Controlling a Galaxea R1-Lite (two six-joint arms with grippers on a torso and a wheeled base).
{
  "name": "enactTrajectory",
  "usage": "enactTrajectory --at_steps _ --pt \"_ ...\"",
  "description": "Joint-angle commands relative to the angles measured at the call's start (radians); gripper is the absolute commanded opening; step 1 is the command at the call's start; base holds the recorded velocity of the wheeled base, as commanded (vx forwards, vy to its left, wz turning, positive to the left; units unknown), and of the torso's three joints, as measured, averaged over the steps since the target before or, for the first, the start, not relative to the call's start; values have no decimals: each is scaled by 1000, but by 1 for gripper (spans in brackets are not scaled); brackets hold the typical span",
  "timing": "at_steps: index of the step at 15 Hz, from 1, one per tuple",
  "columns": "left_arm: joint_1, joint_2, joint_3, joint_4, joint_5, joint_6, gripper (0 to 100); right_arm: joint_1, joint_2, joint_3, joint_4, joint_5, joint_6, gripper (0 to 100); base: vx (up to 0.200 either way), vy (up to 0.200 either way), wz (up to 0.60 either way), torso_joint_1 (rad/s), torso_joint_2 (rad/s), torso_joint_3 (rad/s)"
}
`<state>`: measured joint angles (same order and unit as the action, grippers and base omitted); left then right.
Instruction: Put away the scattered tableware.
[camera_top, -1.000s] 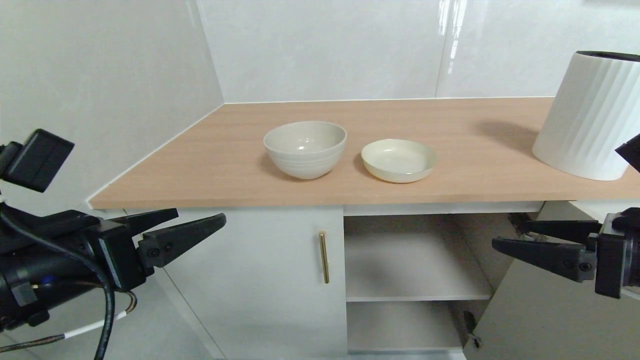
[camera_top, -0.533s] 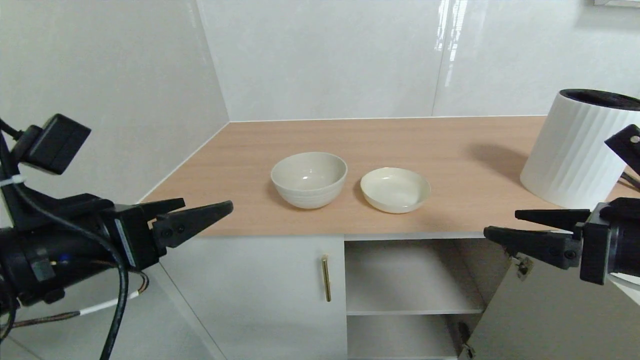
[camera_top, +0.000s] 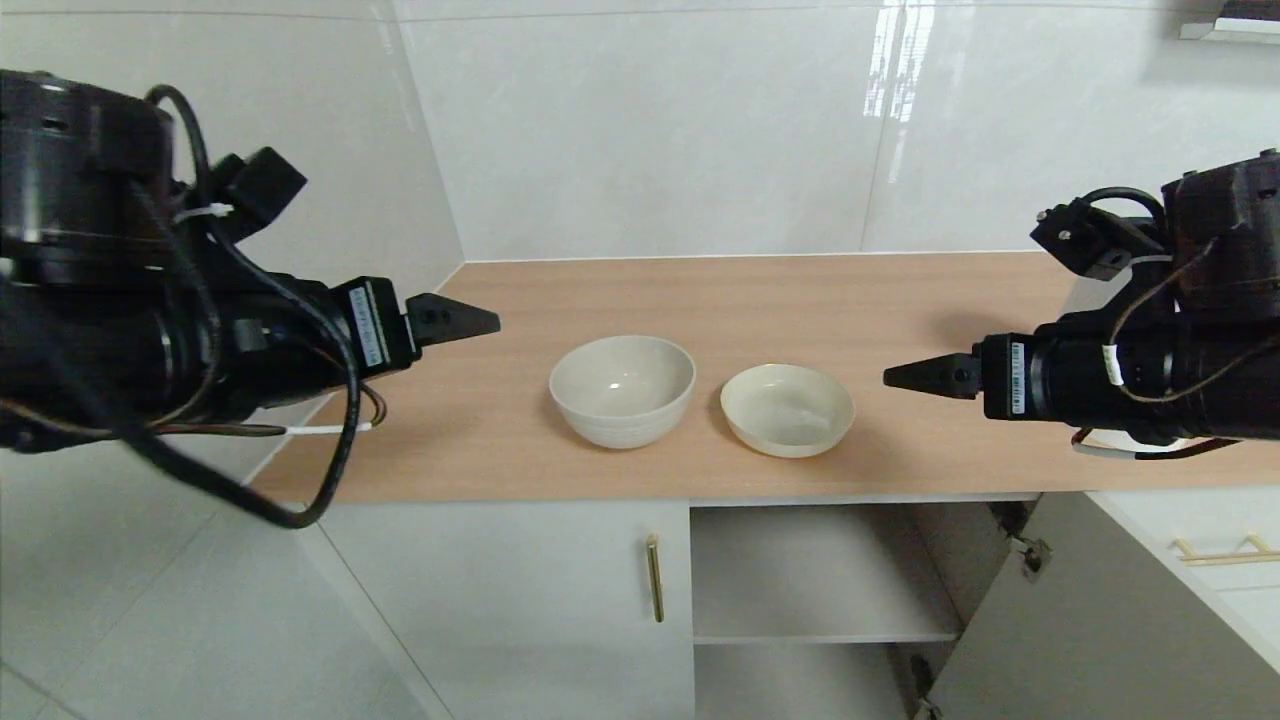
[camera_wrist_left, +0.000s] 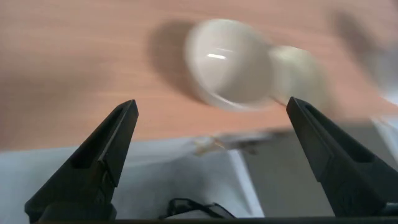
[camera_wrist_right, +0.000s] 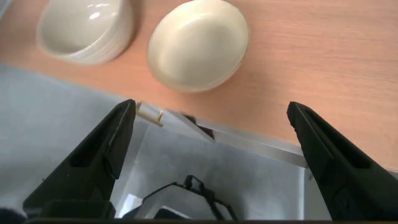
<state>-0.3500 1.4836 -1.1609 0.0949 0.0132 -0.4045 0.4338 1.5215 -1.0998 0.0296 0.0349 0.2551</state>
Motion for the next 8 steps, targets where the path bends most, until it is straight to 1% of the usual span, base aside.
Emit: enactTrajectory --at_steps 1,2,4,5,6,8 --pt "-21 181 -79 5 114 -30 100 2 43 -9 1 -10 3 100 0 0 0 0 0 0" --pt "-33 213 -94 5 145 -45 100 16 42 -8 1 -29 4 100 0 0 0 0 0 0" --pt "-50 264 -129 5 154 -76 100 40 45 -5 0 -96 4 100 0 0 0 0 0 0" --pt "-66 322 -165 3 156 -83 100 66 49 -5 -3 -159 6 100 0 0 0 0 0 0" --pt "-70 359 -189 3 159 -83 100 71 49 -5 -3 -174 6 100 0 0 0 0 0 0" --pt "-72 423 -223 3 185 -83 100 72 49 -5 -3 -179 4 100 0 0 0 0 0 0"
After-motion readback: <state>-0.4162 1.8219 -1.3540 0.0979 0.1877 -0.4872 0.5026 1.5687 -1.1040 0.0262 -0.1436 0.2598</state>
